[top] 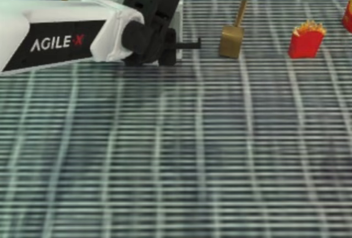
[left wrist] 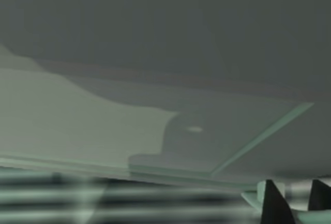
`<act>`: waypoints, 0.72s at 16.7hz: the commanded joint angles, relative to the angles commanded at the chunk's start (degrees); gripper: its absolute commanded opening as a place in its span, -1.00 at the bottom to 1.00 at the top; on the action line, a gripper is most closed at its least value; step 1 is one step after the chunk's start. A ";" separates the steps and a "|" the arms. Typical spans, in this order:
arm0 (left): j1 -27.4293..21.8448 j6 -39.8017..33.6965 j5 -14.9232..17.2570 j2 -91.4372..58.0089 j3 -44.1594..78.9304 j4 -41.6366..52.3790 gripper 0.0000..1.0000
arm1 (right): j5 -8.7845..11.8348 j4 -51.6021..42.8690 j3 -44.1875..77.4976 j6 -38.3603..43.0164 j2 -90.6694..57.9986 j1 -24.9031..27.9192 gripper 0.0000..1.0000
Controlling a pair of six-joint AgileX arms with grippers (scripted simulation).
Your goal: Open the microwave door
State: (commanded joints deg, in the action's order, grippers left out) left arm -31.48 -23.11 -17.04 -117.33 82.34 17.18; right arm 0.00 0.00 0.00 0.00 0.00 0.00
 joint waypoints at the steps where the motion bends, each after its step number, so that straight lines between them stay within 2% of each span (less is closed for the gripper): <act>1: 0.00 0.00 0.00 0.00 0.00 0.00 -1.00 | 0.00 0.00 0.00 0.00 0.00 0.00 1.00; 7: 0.00 0.00 0.00 0.00 0.00 0.00 -1.00 | 0.00 0.00 0.00 0.00 0.00 0.00 1.00; 12: 0.05 1.50 1.40 1.18 -1.78 -1.13 -1.00 | 0.00 0.00 0.00 0.00 0.00 0.00 1.00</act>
State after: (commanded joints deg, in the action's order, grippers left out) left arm -31.43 -21.61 -15.64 -116.15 80.56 16.05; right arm 0.00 0.00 0.00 0.00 0.00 0.00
